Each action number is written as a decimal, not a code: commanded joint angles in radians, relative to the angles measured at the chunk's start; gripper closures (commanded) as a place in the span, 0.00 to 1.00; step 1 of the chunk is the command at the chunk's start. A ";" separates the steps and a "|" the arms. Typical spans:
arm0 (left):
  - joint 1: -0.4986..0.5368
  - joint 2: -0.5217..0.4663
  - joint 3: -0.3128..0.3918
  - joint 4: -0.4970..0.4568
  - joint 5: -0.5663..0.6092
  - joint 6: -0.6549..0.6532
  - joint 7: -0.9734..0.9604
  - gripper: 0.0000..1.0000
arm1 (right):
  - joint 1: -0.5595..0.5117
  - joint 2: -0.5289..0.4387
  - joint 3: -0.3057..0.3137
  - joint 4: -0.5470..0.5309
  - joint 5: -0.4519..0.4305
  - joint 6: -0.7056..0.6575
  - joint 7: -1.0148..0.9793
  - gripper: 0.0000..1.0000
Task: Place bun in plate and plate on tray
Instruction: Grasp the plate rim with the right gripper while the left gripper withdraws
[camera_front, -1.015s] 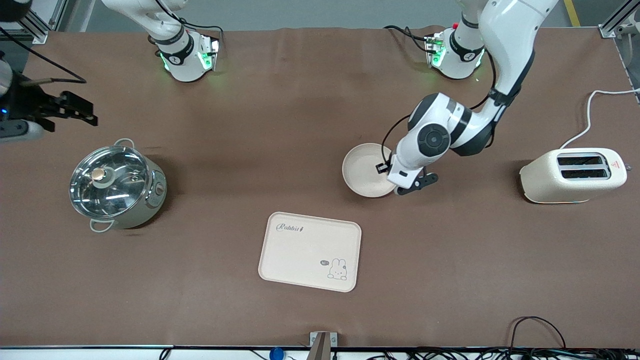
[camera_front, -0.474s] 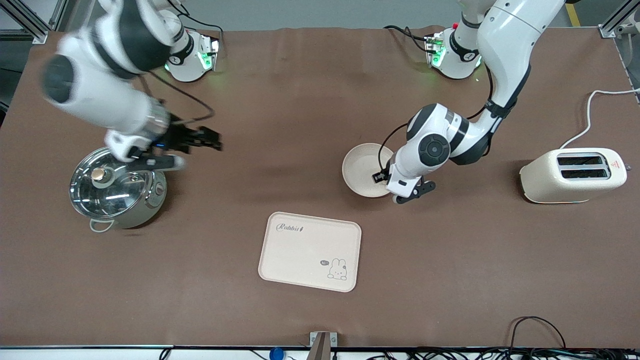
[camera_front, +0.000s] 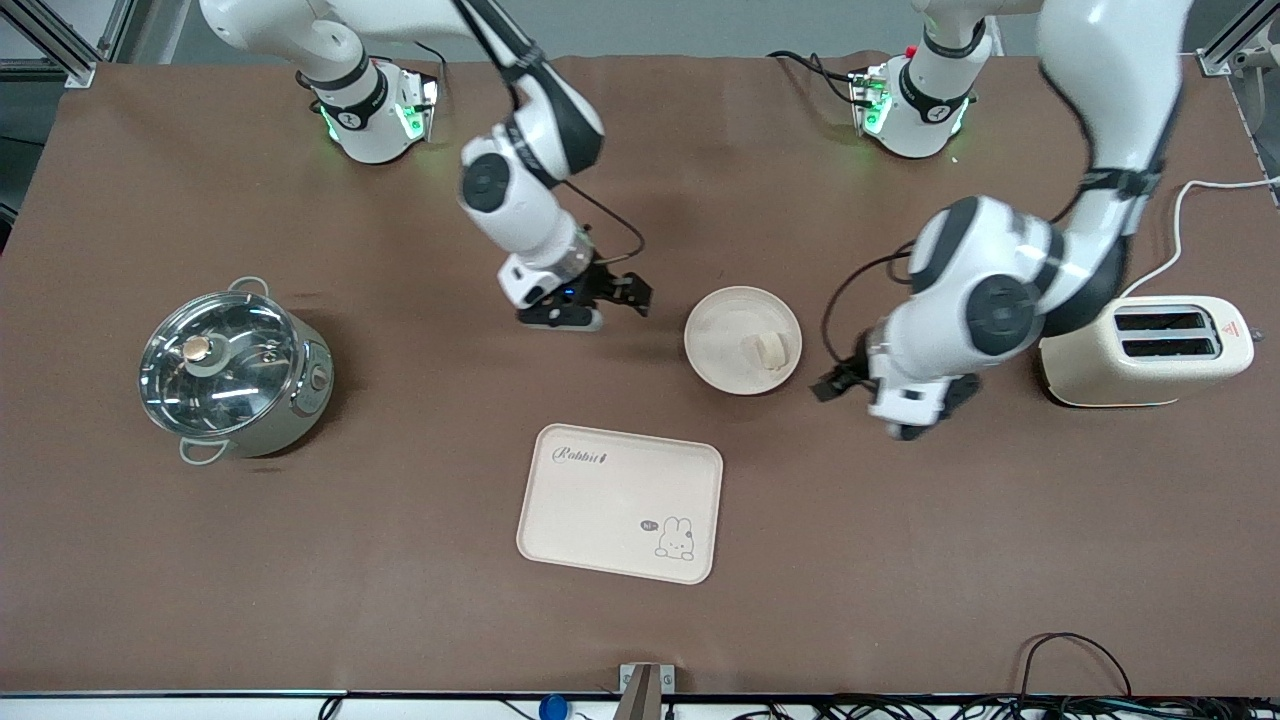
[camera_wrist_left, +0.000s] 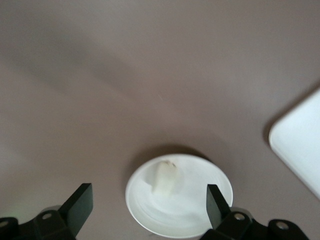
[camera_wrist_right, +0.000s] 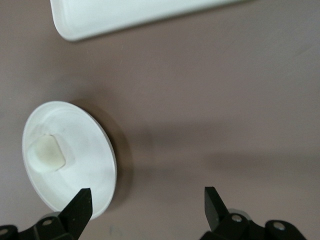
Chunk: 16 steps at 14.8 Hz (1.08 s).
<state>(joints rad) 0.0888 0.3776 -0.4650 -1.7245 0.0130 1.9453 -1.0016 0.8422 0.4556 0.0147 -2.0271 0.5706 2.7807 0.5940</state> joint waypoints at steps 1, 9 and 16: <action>0.070 -0.170 -0.001 -0.043 0.010 -0.072 -0.002 0.00 | 0.087 0.200 -0.019 0.190 0.029 0.072 0.114 0.08; 0.157 -0.312 0.002 0.183 0.019 -0.422 0.554 0.00 | 0.127 0.310 -0.021 0.280 0.032 0.155 0.155 0.75; 0.145 -0.310 0.014 0.272 0.024 -0.482 0.791 0.00 | 0.072 0.295 -0.022 0.327 0.032 0.129 0.144 0.99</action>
<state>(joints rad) 0.2468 0.0442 -0.4607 -1.4887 0.0192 1.4882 -0.2758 0.9413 0.7567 -0.0135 -1.7240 0.5857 2.9287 0.7385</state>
